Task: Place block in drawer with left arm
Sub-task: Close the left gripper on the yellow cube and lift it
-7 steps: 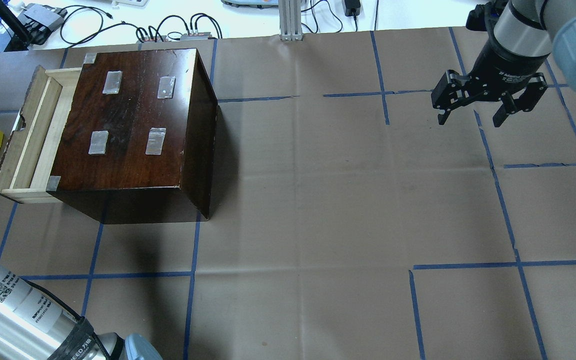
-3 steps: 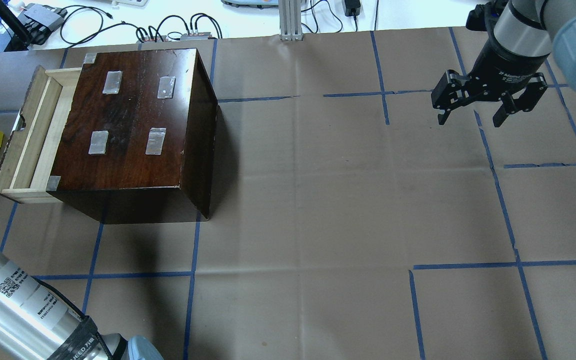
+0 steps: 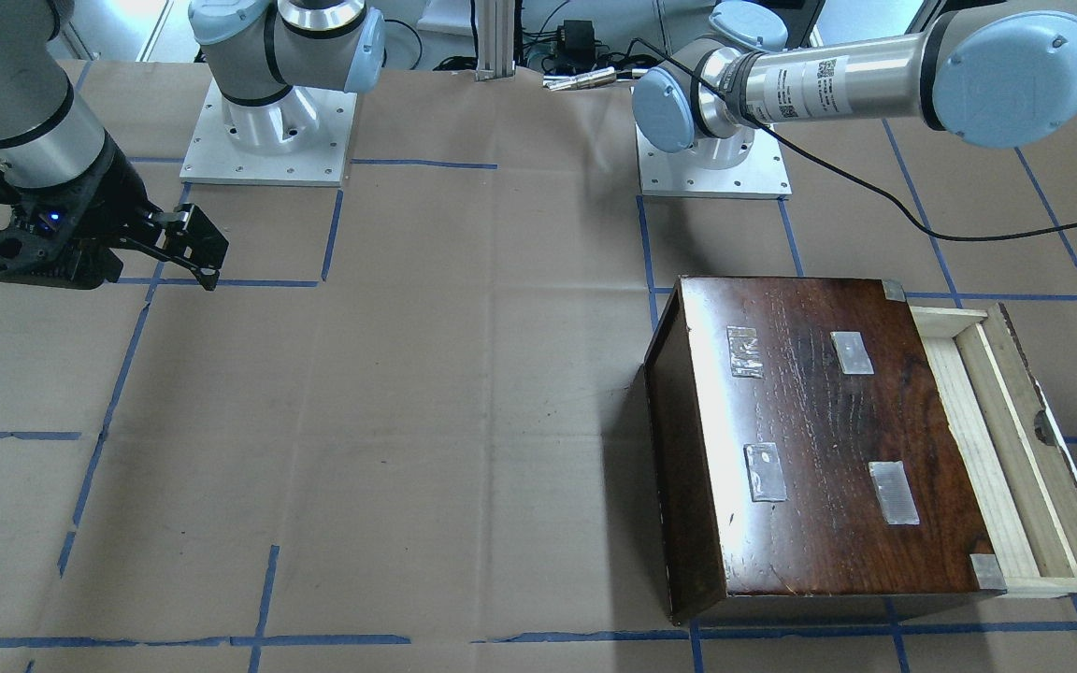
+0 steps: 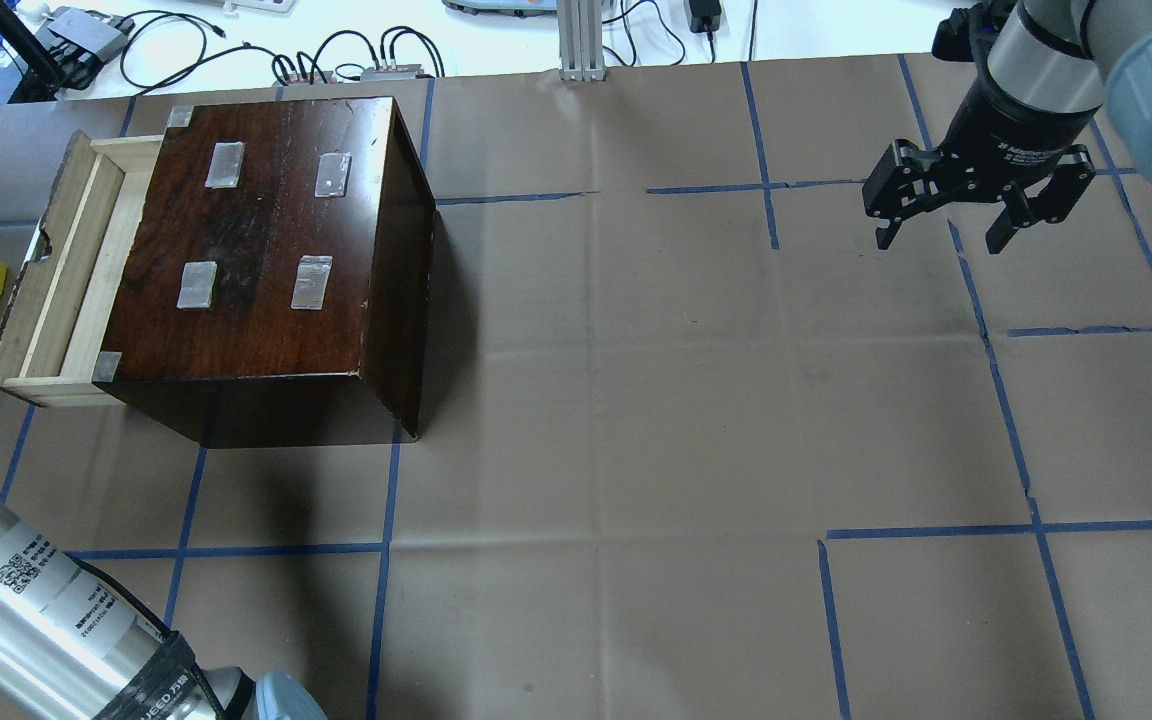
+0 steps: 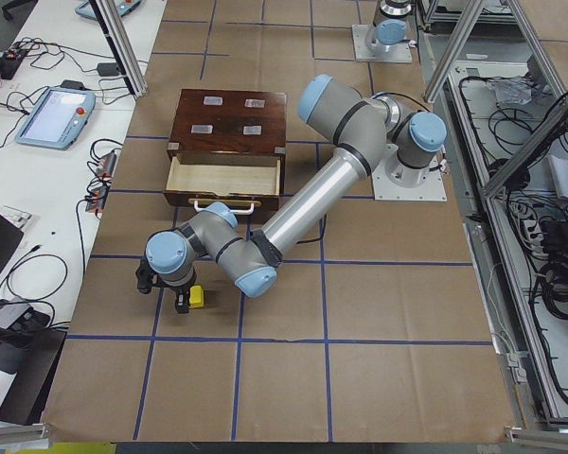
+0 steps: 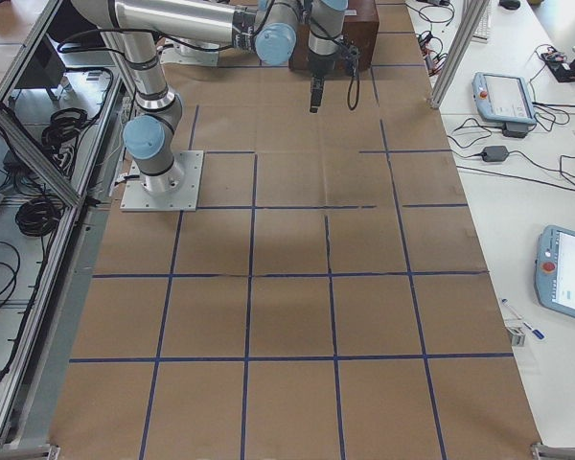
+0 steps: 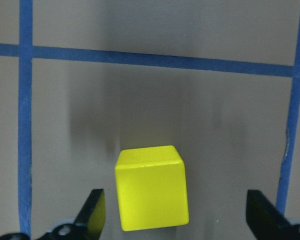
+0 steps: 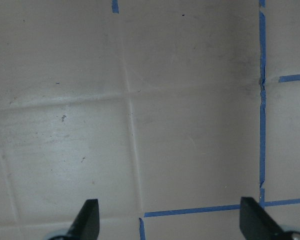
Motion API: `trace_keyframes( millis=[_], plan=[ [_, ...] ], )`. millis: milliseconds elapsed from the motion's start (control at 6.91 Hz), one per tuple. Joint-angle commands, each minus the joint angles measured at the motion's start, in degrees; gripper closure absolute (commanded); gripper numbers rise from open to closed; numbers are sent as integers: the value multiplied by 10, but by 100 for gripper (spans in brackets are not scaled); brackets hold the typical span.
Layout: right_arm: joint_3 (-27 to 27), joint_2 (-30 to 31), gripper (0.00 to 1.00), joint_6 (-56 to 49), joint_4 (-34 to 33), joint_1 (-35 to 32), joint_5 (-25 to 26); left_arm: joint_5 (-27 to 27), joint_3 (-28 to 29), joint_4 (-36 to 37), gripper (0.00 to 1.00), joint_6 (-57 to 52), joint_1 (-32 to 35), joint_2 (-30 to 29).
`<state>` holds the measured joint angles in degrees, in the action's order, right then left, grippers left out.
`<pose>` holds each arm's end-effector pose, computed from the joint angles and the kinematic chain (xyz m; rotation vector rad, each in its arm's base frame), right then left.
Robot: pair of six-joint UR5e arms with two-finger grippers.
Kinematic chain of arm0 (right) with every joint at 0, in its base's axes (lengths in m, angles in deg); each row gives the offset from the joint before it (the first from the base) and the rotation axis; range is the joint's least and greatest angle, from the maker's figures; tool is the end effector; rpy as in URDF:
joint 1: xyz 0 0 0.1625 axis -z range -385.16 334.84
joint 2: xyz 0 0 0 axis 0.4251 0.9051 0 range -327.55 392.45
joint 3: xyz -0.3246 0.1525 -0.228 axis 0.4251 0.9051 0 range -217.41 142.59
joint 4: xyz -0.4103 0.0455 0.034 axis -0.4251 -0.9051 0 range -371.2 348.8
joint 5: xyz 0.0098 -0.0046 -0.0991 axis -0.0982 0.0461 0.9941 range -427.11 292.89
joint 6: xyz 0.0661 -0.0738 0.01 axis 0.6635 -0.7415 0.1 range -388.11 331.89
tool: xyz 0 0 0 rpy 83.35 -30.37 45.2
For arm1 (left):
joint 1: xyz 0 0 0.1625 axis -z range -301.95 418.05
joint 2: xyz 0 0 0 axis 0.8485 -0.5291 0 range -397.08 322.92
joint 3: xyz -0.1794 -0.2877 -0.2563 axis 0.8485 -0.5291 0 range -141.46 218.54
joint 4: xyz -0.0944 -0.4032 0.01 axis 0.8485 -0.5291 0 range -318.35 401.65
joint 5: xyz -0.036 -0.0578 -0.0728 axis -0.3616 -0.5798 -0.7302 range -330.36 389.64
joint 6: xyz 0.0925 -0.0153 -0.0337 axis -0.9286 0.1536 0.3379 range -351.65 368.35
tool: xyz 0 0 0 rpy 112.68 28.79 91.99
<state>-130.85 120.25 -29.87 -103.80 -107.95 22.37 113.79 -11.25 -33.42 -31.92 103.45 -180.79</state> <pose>0.0702 -0.5137 0.4440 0.1490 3.1237 0.0812 0.4779 -0.6889 0.2260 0.1147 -3.0781 0.1347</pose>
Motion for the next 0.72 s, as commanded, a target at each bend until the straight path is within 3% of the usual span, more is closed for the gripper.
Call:
trace_keyframes(
  millis=[0, 289, 434, 579],
  plan=[
    [0, 0, 0, 0, 0, 0, 0, 0, 7, 15, 1, 0, 0, -25],
    [0, 0, 0, 0, 0, 0, 0, 1, 7, 16, 2, 0, 0, -30],
    [0, 0, 0, 0, 0, 0, 0, 5, 7, 14, 18, 0, 0, -33],
    [0, 0, 0, 0, 0, 0, 0, 41, 7, 14, 34, -1, 0, -33]
  ],
)
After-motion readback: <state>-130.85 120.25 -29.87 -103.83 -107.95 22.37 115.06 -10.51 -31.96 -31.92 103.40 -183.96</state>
